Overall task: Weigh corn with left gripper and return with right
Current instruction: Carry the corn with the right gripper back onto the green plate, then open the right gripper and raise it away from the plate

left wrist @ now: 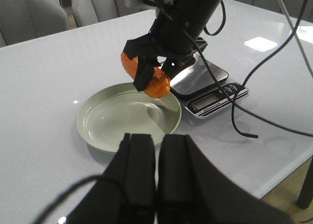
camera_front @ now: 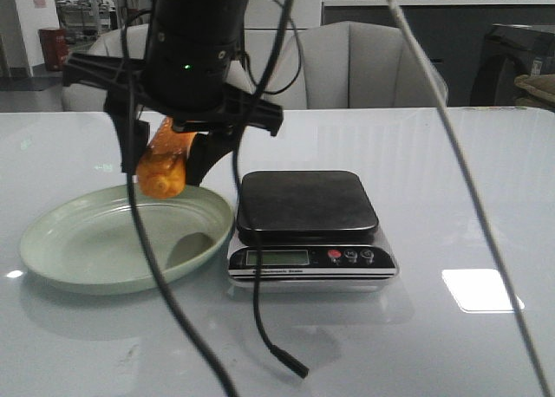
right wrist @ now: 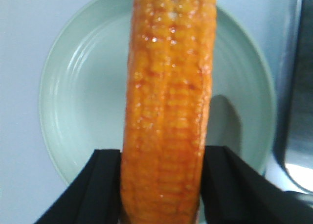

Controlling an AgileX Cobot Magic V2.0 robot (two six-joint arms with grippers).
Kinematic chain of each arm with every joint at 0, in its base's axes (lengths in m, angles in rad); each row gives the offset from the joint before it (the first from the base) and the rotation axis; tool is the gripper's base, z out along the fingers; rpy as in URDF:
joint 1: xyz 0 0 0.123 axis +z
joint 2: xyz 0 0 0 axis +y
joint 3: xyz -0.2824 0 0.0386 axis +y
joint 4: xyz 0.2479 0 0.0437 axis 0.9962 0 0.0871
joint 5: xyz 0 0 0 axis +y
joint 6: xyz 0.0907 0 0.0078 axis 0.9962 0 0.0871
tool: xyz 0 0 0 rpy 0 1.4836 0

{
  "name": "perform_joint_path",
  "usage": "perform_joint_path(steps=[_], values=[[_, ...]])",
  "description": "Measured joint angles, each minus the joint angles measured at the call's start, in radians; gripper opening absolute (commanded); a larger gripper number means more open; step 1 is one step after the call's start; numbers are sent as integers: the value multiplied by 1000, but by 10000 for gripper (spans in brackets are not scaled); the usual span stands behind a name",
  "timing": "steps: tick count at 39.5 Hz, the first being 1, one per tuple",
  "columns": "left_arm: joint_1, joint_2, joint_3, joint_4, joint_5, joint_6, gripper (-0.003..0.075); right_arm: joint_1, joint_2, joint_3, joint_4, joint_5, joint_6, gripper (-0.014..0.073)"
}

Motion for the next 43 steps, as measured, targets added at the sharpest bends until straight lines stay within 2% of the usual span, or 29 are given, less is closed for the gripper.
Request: perform_joint_path(steps=[5, 14, 18, 30, 38, 43], values=[[0, 0, 0, 0, 0, 0, 114, 28, 40, -2, 0, -37, 0, 281], [0, 0, 0, 0, 0, 0, 114, 49, 99, -2, 13, -91, 0, 496], [0, 0, 0, 0, 0, 0, 114, 49, 112, -5, 17, -100, 16, 552], [0, 0, 0, 0, 0, 0, 114, 23, 118, -29, 25, -60, 33, 559], [0, 0, 0, 0, 0, 0, 114, -27, 67, -84, 26, 115, 22, 559], [0, 0, 0, 0, 0, 0, 114, -55, 30, -126, 26, 237, -73, 559]])
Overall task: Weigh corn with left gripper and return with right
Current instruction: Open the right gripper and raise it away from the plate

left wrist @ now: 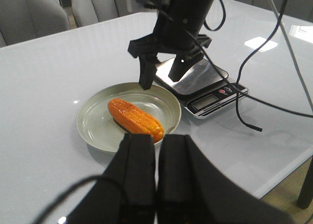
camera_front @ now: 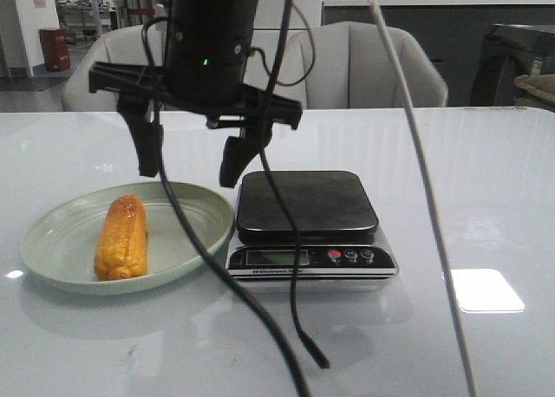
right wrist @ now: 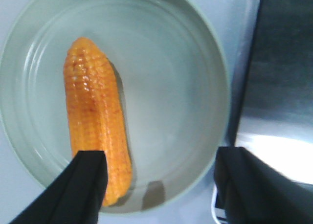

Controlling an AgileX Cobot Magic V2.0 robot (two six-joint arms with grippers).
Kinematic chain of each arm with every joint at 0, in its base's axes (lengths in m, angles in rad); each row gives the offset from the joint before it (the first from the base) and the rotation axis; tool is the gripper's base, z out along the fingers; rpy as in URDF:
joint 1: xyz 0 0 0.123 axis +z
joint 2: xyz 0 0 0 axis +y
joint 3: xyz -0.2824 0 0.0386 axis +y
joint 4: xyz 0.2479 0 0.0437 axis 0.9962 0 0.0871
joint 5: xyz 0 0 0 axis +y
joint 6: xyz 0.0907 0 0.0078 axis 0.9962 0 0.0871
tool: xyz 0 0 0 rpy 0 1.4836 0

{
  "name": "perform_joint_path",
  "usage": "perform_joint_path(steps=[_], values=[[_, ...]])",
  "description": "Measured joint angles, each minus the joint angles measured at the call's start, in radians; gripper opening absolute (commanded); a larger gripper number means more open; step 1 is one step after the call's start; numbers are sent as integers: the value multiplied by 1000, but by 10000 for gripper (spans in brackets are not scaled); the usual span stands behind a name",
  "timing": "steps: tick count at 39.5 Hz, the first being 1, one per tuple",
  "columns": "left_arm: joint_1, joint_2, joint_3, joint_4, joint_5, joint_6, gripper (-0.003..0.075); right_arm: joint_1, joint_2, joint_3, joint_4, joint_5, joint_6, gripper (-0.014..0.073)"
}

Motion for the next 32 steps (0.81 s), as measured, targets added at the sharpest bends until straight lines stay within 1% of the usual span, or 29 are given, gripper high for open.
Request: perform_joint_path(steps=[6, 12, 24, 32], values=[[0, 0, 0, 0, 0, 0, 114, -25, -37, -26, 2, 120, -194, 559], [0, 0, 0, 0, 0, 0, 114, -68, -79, -26, 7, 214, -346, 559], [0, 0, 0, 0, 0, 0, 114, -204, -168, -26, 4, 240, -530, 559], [0, 0, 0, 0, 0, 0, 114, -238, -249, -15, 4, 244, -604, 558]])
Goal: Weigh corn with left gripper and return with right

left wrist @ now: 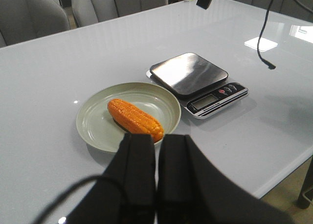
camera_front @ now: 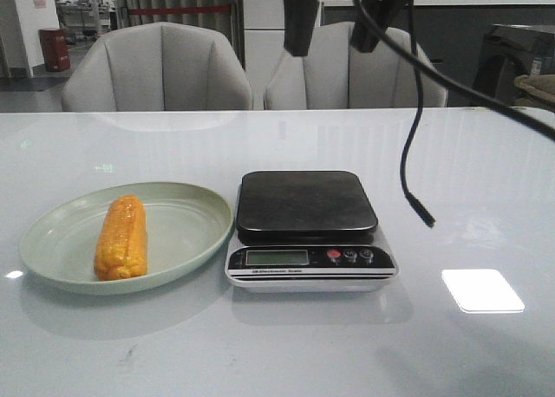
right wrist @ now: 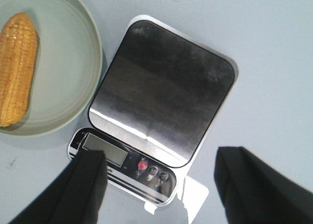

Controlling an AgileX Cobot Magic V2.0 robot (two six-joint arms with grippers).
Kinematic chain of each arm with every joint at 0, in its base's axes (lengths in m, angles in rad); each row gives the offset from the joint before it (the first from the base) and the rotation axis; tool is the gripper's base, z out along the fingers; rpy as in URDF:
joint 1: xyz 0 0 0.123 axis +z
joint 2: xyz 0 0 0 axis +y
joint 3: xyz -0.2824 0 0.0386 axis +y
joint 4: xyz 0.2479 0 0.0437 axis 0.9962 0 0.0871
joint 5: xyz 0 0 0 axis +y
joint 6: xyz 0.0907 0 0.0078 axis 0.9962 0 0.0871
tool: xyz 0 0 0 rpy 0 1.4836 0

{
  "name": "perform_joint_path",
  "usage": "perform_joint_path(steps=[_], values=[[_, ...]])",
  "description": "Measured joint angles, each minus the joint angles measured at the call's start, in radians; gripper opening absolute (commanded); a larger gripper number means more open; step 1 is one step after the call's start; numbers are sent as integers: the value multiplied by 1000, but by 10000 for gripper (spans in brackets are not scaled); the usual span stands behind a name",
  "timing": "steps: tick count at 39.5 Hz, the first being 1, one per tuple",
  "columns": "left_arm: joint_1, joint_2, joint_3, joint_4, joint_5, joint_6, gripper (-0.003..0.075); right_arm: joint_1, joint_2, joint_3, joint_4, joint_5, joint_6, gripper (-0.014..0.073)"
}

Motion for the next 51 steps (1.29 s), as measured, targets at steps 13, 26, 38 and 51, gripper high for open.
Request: perform_joint_path(steps=[13, 26, 38, 51], values=[[0, 0, 0, 0, 0, 0, 114, -5, -242, 273, -4, -95, -26, 558], [0, 0, 0, 0, 0, 0, 114, -5, -566, 665, -4, -314, -29, 558], [0, 0, 0, 0, 0, 0, 114, -5, -898, 986, -4, -549, -29, 558], [0, 0, 0, 0, 0, 0, 114, -5, -1240, 1265, -4, -739, -30, 558]])
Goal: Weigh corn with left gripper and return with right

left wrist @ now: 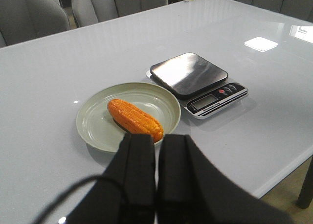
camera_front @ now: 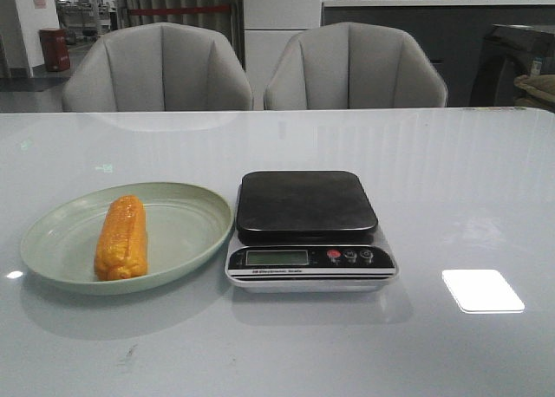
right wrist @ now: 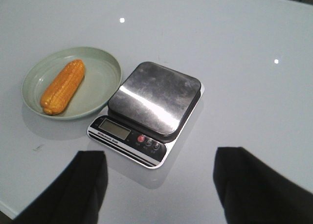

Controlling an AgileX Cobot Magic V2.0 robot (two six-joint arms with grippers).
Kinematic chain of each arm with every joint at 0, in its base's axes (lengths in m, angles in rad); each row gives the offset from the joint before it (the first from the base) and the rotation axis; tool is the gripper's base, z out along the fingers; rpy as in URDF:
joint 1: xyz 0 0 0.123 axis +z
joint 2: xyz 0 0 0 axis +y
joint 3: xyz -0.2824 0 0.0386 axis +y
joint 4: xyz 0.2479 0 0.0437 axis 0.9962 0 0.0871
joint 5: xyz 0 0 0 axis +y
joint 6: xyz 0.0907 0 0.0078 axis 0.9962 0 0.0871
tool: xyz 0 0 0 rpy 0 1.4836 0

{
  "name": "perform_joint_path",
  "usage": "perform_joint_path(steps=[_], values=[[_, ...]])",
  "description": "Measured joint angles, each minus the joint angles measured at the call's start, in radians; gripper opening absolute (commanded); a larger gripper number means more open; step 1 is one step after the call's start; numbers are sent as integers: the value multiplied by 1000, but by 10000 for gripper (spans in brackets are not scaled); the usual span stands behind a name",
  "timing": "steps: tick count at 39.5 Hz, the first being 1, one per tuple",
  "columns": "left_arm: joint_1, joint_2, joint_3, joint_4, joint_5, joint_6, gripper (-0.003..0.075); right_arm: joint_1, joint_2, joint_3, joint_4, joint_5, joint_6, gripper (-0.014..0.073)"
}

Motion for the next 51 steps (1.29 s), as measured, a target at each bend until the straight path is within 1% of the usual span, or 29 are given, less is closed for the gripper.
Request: perform_joint_path(steps=[10, 16, 21, 23, 25, 28, 29, 31, 33, 51], values=[[0, 0, 0, 0, 0, 0, 114, 0, -304, 226, -4, -142, 0, 558], [0, 0, 0, 0, 0, 0, 114, 0, -393, 333, -6, -223, 0, 558], [0, 0, 0, 0, 0, 0, 114, 0, -400, 379, -6, -275, 0, 540], [0, 0, 0, 0, 0, 0, 114, 0, -401, 381, -6, -284, 0, 475], [0, 0, 0, 0, 0, 0, 114, 0, -401, 383, -6, -292, 0, 374], [0, 0, 0, 0, 0, 0, 114, 0, -401, 383, -6, -296, 0, 155], [0, 0, 0, 0, 0, 0, 114, 0, -401, 383, -6, -298, 0, 116], [0, 0, 0, 0, 0, 0, 114, 0, -401, 383, -6, -298, -2, 157], [0, 0, 0, 0, 0, 0, 114, 0, -401, 383, -6, -298, -2, 169], [0, 0, 0, 0, 0, 0, 114, 0, -401, 383, -8, -298, -2, 169]])
